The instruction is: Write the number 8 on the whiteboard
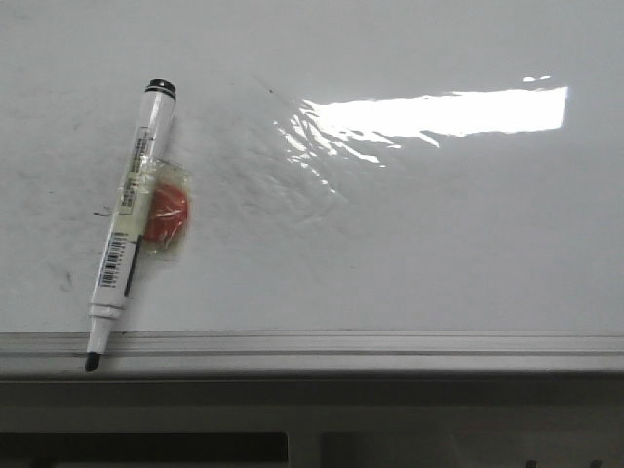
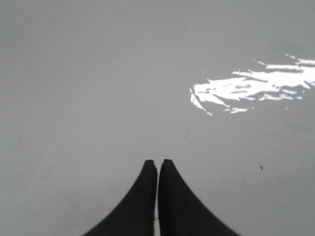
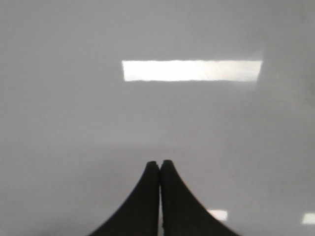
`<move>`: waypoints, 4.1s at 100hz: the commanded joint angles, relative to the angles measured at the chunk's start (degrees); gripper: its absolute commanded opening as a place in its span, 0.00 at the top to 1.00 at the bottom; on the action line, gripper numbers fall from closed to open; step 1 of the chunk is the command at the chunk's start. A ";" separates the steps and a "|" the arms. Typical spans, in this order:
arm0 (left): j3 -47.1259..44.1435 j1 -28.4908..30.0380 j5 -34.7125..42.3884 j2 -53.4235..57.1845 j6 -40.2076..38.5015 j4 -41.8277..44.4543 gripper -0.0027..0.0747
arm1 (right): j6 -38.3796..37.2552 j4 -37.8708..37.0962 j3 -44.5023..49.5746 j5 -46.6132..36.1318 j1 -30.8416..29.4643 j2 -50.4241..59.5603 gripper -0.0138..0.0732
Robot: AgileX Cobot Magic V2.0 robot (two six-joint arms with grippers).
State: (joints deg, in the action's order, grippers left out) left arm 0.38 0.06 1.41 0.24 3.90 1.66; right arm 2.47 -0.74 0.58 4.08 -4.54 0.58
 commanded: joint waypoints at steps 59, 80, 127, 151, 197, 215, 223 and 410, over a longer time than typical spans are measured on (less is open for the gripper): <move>9.44 0.02 -4.38 -4.27 -0.64 -7.56 0.99 | -0.45 7.53 -13.14 5.02 -0.33 -17.23 0.91; 10.57 -0.06 -4.07 -7.85 -0.40 -4.02 0.99 | -0.45 7.53 -16.68 5.50 -0.33 -22.36 0.91; 10.57 -1.13 3.53 -14.85 -0.40 -5.46 0.46 | -0.45 7.53 -16.68 9.75 -0.33 -22.80 0.91; 13.36 -15.53 4.17 -20.31 -0.51 -5.46 0.47 | -0.45 7.53 -16.68 11.69 -0.33 -22.80 0.91; 14.42 -48.60 15.06 -42.73 -0.62 -13.33 0.47 | -0.45 7.53 -16.68 11.69 -0.33 -22.80 0.91; 15.59 -49.96 19.63 -51.56 -0.62 -13.63 0.47 | -0.45 7.53 -16.68 11.78 -0.33 -22.80 0.91; 17.07 -49.96 19.39 -54.62 -0.62 -13.63 0.48 | -0.45 7.53 -16.68 12.31 -0.33 -22.80 0.91; 24.83 -49.96 24.03 -60.46 -0.62 15.86 0.99 | 10.50 7.53 -40.09 15.62 48.97 -43.49 0.48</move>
State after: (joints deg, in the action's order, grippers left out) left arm 23.17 -49.65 20.68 -61.25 3.78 17.53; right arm 12.56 6.97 -35.78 24.11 43.32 -40.13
